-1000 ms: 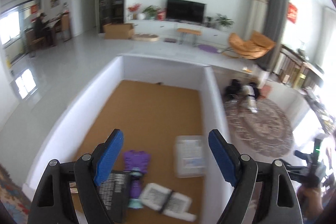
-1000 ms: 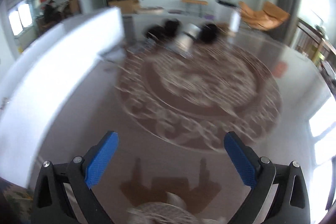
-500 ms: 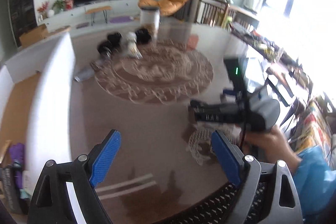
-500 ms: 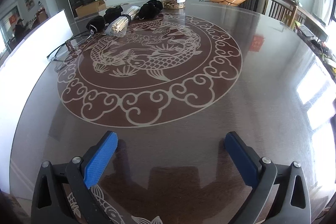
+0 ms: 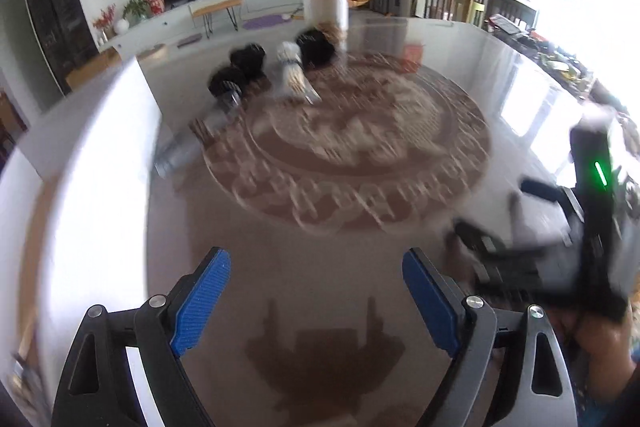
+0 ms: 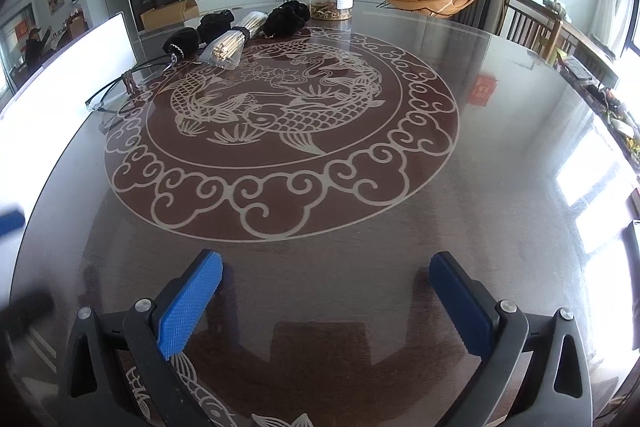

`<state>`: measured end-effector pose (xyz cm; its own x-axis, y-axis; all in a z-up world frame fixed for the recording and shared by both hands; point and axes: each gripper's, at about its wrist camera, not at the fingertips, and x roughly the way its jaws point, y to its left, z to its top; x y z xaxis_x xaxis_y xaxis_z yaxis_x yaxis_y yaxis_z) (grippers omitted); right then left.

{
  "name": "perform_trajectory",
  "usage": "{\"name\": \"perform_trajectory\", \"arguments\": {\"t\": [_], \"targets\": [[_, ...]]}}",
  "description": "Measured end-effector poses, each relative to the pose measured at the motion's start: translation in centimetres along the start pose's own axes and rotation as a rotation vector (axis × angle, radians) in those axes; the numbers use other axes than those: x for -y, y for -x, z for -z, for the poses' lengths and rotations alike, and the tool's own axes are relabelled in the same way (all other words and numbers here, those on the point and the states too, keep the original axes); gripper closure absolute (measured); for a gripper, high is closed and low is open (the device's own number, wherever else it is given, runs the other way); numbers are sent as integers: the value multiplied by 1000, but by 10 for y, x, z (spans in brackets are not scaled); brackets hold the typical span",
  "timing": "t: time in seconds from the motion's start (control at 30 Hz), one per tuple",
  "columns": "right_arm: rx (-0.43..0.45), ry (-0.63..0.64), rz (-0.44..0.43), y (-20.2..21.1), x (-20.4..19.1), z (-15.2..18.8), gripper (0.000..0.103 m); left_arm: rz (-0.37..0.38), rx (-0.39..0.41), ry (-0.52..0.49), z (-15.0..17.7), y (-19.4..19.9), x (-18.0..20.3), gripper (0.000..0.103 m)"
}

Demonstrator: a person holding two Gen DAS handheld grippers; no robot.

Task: Organize objects
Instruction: 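Lower the left gripper onto the rimless glasses and close it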

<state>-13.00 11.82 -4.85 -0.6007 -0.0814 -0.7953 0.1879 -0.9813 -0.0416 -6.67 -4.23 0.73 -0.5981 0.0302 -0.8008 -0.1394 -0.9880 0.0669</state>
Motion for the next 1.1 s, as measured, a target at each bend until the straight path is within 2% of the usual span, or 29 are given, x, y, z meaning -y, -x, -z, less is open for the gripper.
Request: {"name": "perform_trajectory", "arguments": {"t": [0.07, 0.17, 0.3, 0.5, 0.7, 0.83, 0.97, 1.1], "targets": [[6, 9, 11, 1, -2, 1, 0, -39, -17, 2, -37, -14, -16, 15], [9, 15, 16, 2, -3, 1, 0, -48, -64, 65, -87, -43, -44, 15], [6, 9, 7, 2, -2, 1, 0, -70, -118, 83, -123, -83, -67, 15], [-1, -5, -7, 1, -1, 1, 0, -144, -167, 42, -128, -122, -81, 15], [-1, -5, -8, 1, 0, 1, 0, -140, -162, 81, -134, -138, -95, 15], [0, -2, -6, 1, -1, 1, 0, -144, -191, 113, -132, -155, -104, 15], [0, 1, -9, 1, -1, 1, 0, -119, -220, 111, -122, -168, -104, 15], [0, 2, -10, 1, -2, 1, 0, -44, -205, 167, -113, -164, -109, 16]]}}
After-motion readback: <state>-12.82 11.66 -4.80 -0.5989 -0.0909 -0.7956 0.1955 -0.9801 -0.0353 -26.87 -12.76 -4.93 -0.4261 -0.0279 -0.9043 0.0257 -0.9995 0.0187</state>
